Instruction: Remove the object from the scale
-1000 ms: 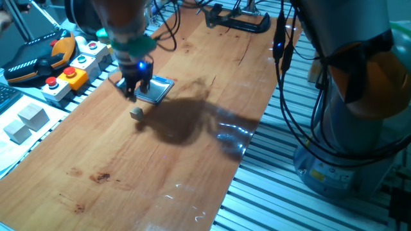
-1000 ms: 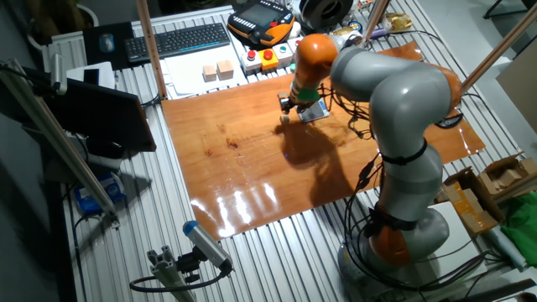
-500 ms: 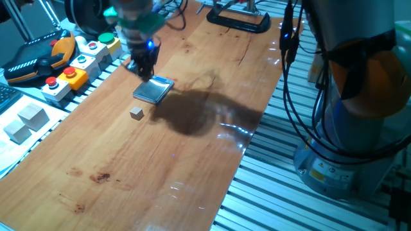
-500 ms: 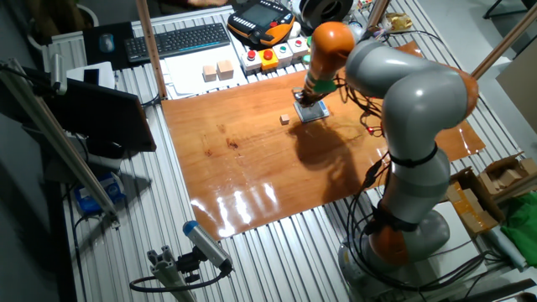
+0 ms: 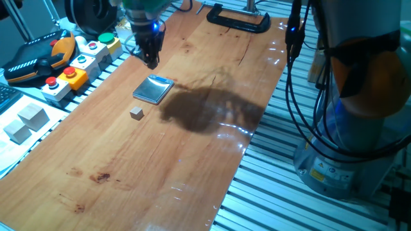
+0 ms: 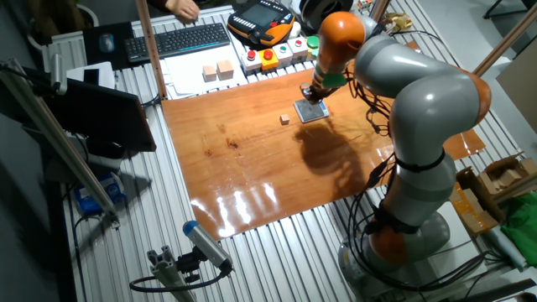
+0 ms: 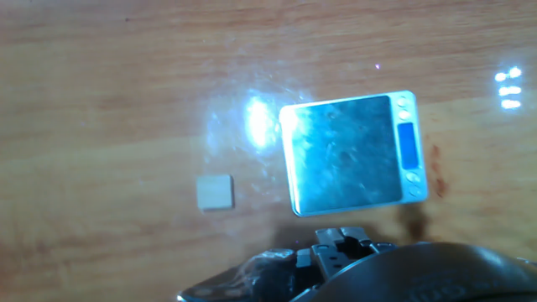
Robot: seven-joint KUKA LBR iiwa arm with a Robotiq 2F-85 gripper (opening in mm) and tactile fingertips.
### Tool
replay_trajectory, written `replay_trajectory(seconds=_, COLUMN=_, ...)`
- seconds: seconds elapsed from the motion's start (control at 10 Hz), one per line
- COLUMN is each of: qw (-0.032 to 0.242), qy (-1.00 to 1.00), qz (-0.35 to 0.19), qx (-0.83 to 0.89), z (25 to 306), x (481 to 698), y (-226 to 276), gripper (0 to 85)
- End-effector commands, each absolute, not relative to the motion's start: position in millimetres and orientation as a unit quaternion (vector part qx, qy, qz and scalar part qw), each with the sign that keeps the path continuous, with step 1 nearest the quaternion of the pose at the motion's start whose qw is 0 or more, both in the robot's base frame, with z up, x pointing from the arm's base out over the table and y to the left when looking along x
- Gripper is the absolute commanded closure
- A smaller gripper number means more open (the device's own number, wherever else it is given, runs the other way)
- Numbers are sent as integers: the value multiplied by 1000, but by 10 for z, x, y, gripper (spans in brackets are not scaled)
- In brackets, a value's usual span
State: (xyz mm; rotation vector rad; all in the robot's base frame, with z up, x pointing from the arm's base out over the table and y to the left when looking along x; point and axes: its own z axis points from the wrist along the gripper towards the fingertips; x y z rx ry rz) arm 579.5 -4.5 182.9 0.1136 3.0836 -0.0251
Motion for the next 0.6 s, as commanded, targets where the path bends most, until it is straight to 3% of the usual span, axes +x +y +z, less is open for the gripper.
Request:
replay_trajectory(seconds=0.0, qw=26, qy=999, qz=-10, qx=34, z=1850, x=5771, y=-45, gripper=843)
replay_trajectory(seconds=0.5, qw=19, qy=999, qz=-24, qx=11, z=1968, x=5770, y=-108, gripper=843)
